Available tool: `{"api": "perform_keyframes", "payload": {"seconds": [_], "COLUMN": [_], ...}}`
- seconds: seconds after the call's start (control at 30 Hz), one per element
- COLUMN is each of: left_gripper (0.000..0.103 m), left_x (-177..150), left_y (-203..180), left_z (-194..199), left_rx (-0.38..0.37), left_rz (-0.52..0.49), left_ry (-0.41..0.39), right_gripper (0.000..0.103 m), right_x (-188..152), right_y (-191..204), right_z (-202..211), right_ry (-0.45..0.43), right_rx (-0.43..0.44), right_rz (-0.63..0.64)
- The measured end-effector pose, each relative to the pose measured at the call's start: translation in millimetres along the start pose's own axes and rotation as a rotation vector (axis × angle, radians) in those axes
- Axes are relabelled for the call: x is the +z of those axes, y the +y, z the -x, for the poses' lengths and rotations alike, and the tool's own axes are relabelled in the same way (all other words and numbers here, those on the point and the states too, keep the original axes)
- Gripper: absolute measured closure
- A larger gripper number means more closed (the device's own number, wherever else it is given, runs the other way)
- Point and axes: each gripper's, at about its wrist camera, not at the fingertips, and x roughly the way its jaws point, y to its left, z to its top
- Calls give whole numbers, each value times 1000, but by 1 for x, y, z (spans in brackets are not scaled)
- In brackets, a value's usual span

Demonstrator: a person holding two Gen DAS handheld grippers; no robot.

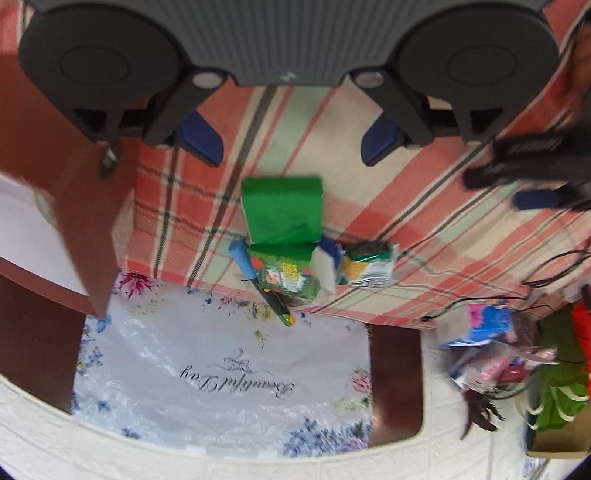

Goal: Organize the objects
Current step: 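Reach the left gripper to the green box and grasp it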

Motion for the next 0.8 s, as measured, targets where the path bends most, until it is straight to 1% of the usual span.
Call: {"api": "perform_keyframes", "payload": {"seconds": [0.1,0.13,0.17,0.2,0.23,0.33,0.4,0.47,0.53,0.57,0.6,0.63,0.67,0.7,0.73,0.8], "left_gripper": [24,24,24,24,24,23,22,22,23,24,24,24,24,25,27,32], "left_x": [0,0,0,0,-1,-1,-1,0,2,3,5,7,9,11,12,12], "left_y": [2,2,3,4,5,4,4,0,-9,-14,-23,-36,-54,-76,-97,-134], "left_z": [-2,-2,-3,-5,-4,-3,-3,-2,1,5,11,18,27,38,48,63], "left_rx": [-2,0,0,0,0,2,-1,3,15,-12,-79,-164,-249,-338,-416,-547], "left_rz": [3,2,0,1,1,1,0,-20,-47,-40,-16,-1,-9,-39,-74,-134], "left_ry": [2,2,2,3,3,4,6,15,38,59,91,120,149,176,201,266], "right_gripper": [18,21,28,40,40,40,40,40,39,40,36,21,13,8,9,11], "right_x": [17,20,22,23,22,5,-19,-46,-72,-81,-93,-104,-114,-123,-131,-141], "right_y": [-10,-15,-18,-17,-15,-10,-5,-10,-23,-30,-38,-46,-53,-60,-65,-71], "right_z": [-44,-53,-57,-57,-53,-30,0,36,69,82,95,108,118,130,140,153], "right_ry": [46,52,44,43,46,61,64,62,58,56,49,42,38,25,9,8], "right_rx": [-39,-25,-11,-12,-12,19,41,54,20,-12,-49,-80,-103,-118,-123,-115], "right_rz": [-8,-37,-58,-54,-45,-5,34,48,37,27,11,-9,-34,-62,-85,-109]}}
